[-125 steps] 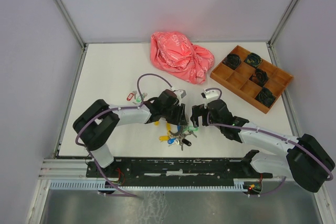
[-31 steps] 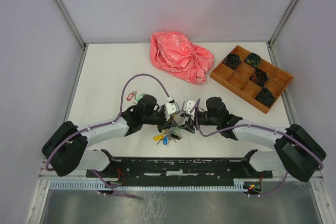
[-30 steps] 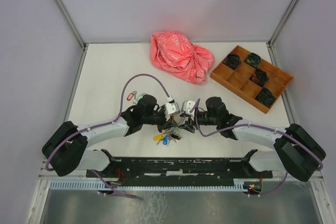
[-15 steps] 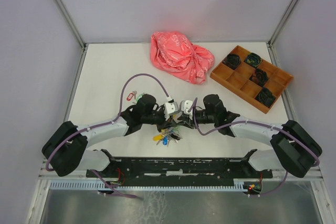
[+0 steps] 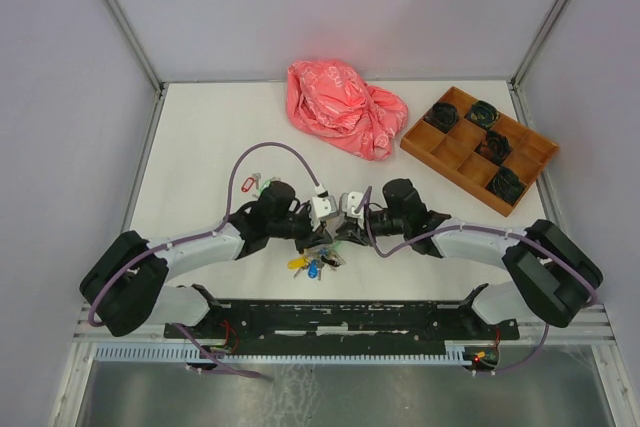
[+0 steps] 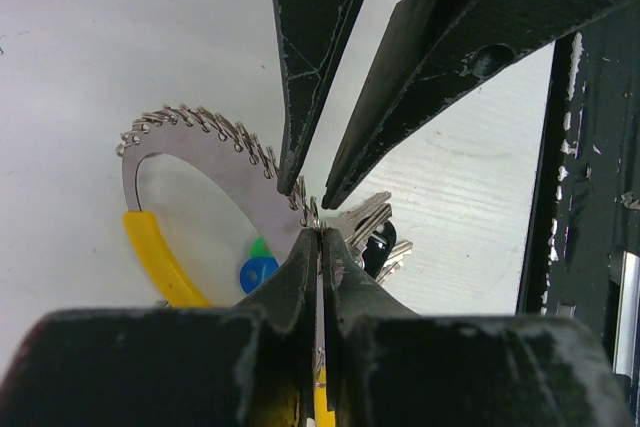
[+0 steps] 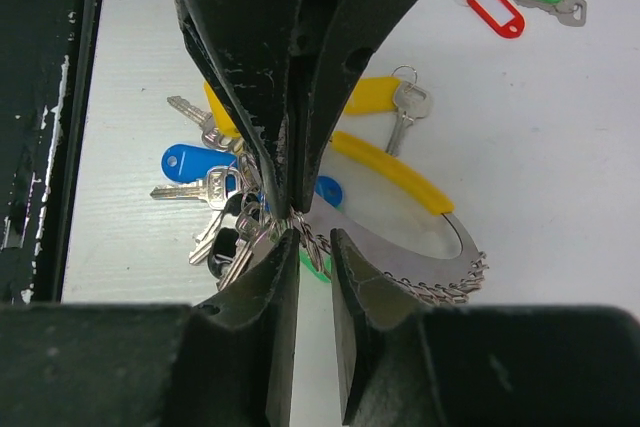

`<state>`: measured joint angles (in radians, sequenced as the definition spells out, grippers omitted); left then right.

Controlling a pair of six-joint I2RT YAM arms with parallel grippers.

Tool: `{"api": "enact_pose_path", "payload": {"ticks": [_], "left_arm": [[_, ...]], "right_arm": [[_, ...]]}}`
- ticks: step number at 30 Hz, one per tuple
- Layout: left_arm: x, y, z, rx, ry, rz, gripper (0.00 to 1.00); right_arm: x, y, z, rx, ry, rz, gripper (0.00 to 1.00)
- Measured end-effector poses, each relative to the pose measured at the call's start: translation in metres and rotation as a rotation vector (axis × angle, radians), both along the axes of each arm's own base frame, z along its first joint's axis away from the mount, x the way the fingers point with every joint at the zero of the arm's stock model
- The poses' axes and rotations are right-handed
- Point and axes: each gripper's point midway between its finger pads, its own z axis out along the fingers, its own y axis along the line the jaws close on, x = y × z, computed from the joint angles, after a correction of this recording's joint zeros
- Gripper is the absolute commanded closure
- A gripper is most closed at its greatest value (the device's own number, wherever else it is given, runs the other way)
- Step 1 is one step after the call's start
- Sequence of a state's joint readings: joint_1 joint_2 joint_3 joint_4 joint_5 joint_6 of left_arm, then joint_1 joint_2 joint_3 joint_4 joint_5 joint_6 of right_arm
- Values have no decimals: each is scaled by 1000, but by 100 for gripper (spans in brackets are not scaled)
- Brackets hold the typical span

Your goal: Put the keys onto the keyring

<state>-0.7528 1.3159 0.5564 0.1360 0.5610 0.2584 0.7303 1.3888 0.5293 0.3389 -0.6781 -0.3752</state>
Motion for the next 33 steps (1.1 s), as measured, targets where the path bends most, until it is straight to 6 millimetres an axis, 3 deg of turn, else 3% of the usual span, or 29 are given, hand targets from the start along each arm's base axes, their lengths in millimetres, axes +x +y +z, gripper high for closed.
{"api": "enact_pose_path", "payload": {"ticks": [10,16,28,31,33], "left_arm": [[3,2,-3,-9,-6,10,97],[3,3,1,-55,-15,-6,97],[-2,1,8,-98,-10,-44,97],[-4,0,8,-104,-6,-55,97],[-4,0,8,-106,-1,-58,97]], "right_arm": [[2,6,-3,23,9,7,69],[-1,0,-11,5,28,-23,69],[-1,2,-4,32,19,-12,72],[-3,3,-3,39,25,-3,74],[-4,3,-3,41,31,0,84]]}}
